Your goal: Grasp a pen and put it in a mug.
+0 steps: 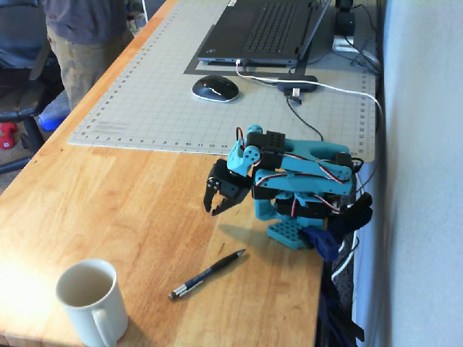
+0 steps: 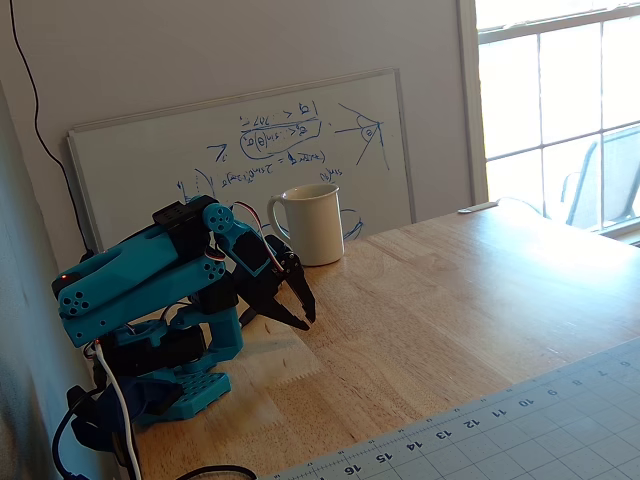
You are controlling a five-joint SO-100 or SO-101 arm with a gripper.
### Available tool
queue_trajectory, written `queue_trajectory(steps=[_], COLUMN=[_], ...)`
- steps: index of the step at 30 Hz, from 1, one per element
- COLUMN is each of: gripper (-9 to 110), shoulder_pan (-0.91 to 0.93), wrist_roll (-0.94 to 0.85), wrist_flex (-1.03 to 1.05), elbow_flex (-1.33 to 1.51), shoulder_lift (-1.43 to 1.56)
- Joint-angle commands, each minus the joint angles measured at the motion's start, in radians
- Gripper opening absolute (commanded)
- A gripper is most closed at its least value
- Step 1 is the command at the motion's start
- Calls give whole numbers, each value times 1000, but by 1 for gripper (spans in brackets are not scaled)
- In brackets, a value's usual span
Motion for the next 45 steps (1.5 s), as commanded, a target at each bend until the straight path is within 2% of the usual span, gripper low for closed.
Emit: queue_trajectory(steps=[1, 21, 34, 45], gripper=[2, 2, 2, 2], shoulder_pan=[-3, -3, -6, -6], wrist_roll=[5, 6, 6, 6], wrist_flex=[2, -8, 18, 359], elbow_flex=[-9, -60, -655, -1152], shoulder_lift=[26, 9, -551, -851])
